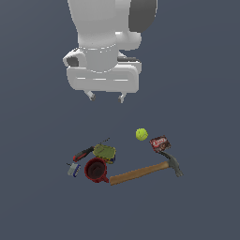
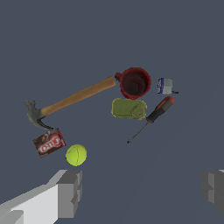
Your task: Pick up a designated object from a clutter of objects.
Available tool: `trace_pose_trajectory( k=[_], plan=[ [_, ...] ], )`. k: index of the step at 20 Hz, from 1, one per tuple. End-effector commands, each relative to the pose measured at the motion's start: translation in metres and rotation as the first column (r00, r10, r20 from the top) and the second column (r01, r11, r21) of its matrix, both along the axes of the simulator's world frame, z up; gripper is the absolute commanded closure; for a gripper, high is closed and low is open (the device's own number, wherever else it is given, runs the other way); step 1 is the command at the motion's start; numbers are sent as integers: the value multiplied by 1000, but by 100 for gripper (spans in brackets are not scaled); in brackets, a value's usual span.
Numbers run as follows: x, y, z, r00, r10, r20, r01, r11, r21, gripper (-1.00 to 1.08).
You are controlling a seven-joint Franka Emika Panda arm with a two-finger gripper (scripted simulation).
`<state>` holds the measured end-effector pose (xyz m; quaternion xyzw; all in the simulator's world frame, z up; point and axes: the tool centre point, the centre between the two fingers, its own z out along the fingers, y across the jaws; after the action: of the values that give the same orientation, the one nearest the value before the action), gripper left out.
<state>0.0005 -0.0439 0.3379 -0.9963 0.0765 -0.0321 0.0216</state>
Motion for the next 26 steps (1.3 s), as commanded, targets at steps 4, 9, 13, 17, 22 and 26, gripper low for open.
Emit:
trace_pose_trajectory(
  k=[4,9,13,17,22,26],
  plan=[
    [2,9,-14,1000,8,-5,-8,1000,-5,-92],
    [4,27,-44,1000,27,-14,-27,1000,-16,-92],
    [4,48,-78,998,50,-23,-51,998,-26,-92],
    [-1,77,-122,996,82,-35,-83,996,-36,-92],
    [-17,114,-176,991,127,-49,-129,991,-43,-92],
    [-31,136,-208,986,155,-57,-158,987,-43,-92]
  ],
)
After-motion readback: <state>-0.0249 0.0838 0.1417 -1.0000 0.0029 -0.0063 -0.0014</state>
